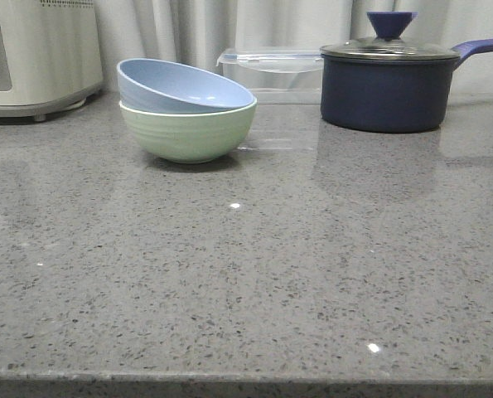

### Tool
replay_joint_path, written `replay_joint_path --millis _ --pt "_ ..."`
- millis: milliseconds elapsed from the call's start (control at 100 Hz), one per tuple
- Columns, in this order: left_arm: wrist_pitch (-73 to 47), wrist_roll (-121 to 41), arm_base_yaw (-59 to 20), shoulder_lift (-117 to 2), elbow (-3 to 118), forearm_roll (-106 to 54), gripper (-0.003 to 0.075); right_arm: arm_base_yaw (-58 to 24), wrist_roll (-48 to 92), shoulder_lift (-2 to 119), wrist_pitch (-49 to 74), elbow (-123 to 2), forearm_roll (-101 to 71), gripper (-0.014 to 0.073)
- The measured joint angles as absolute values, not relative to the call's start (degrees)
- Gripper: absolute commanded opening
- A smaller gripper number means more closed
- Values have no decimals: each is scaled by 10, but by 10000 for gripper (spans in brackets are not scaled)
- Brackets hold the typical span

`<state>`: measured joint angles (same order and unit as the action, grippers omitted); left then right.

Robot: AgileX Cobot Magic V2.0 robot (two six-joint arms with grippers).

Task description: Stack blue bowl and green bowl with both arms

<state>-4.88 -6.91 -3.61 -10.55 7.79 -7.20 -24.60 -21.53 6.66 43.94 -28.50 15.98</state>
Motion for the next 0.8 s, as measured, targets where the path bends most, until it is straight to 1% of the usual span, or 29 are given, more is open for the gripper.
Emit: replay_joint_path --millis 140,250,800 --pt "-48 -49 -36 -33 7 -63 -20 -246 -215 67 440 -285 160 -80" --pt "-45 -46 -36 2 -2 -61 -20 -246 -215 67 440 -285 160 -80" --pt "-50 -45 -36 3 -2 -57 -20 -246 -215 67 442 -285 161 -80"
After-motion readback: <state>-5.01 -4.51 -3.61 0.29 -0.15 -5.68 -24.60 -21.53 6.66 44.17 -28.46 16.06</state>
